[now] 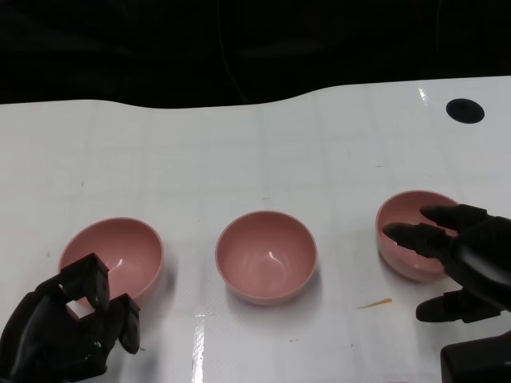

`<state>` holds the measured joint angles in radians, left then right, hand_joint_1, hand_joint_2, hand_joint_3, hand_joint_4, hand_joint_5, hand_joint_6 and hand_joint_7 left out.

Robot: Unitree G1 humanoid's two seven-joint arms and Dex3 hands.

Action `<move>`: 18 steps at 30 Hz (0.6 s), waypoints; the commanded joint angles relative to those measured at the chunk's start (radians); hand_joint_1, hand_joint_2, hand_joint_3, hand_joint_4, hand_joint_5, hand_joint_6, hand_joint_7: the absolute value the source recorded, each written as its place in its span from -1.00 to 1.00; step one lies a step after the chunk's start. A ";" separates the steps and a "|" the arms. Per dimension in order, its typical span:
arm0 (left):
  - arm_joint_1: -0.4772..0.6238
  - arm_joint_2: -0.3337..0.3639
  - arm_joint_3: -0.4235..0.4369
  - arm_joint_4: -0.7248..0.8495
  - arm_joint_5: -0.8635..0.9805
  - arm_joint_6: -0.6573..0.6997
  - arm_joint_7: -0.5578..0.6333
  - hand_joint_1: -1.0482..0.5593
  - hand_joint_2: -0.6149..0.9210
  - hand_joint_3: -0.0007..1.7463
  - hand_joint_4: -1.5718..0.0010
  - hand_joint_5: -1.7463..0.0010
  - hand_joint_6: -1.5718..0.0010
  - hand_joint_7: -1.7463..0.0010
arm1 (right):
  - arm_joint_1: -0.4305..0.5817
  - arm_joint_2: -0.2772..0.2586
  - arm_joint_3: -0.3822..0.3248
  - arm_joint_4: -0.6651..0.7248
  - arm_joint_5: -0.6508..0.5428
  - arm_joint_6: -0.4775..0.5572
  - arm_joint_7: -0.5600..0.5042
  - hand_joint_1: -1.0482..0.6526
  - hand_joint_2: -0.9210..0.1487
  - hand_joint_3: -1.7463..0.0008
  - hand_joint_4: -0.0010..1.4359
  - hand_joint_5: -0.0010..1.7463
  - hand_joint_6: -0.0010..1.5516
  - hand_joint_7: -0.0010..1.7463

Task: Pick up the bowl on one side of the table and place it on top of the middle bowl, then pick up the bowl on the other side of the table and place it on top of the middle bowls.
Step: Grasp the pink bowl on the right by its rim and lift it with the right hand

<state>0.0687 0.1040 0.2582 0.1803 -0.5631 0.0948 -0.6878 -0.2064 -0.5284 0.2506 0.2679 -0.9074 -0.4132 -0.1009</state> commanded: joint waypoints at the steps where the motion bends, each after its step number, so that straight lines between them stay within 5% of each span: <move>1: 0.008 0.015 0.005 -0.005 -0.004 -0.005 -0.007 0.27 0.26 0.67 -0.17 -1.00 -0.05 -1.00 | -0.046 -0.003 0.030 0.087 -0.003 0.000 -0.061 -0.90 -1.00 0.80 -0.47 -0.95 -0.46 -0.96; 18: 0.006 0.017 0.006 -0.005 -0.008 0.005 -0.008 0.26 0.26 0.65 -0.17 -1.00 -0.06 -1.00 | -0.200 0.041 0.168 0.446 0.014 -0.097 -0.284 -0.66 -1.00 0.89 -0.13 -0.91 -0.19 -0.93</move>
<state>0.0699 0.1047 0.2588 0.1801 -0.5637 0.0979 -0.6877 -0.3927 -0.4855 0.4118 0.6879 -0.9076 -0.5005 -0.3622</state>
